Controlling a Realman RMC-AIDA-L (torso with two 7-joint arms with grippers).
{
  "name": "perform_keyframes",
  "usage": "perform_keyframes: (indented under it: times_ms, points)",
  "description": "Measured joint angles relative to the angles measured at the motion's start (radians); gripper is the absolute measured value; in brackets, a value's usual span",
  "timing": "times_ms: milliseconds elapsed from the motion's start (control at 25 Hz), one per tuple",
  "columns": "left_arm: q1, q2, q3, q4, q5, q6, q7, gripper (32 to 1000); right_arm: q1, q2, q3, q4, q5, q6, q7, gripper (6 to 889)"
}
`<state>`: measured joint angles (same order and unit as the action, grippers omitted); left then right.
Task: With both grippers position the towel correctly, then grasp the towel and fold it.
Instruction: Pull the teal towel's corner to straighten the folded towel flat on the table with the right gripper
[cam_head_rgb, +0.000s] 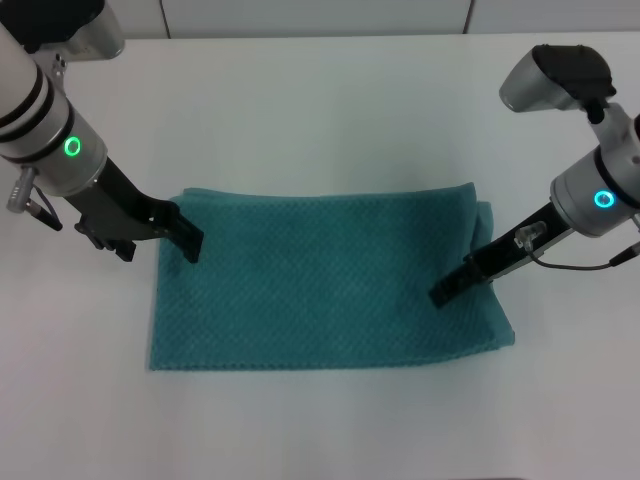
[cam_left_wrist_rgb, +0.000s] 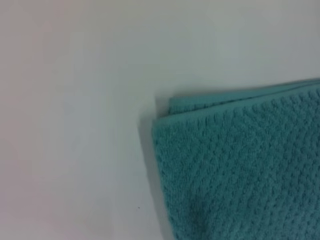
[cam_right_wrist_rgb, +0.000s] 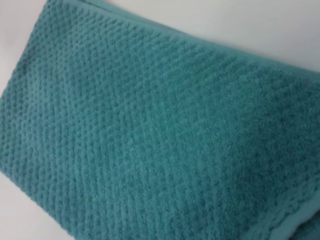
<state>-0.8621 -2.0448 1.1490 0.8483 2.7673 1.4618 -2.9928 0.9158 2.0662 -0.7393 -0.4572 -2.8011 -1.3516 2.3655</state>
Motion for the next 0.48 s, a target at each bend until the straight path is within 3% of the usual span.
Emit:
perform_keyframes:
  times_ms: [400, 480]
  points:
    - [0.001, 0.0, 0.0, 0.0, 0.0, 0.0, 0.0, 892, 0.001, 0.002, 0.0, -0.001, 0.001, -0.01, -0.002, 859]
    - [0.001, 0.0, 0.0, 0.0, 0.0, 0.0, 0.0, 891, 0.001, 0.002, 0.0, -0.002, 0.001, -0.011, -0.002, 860]
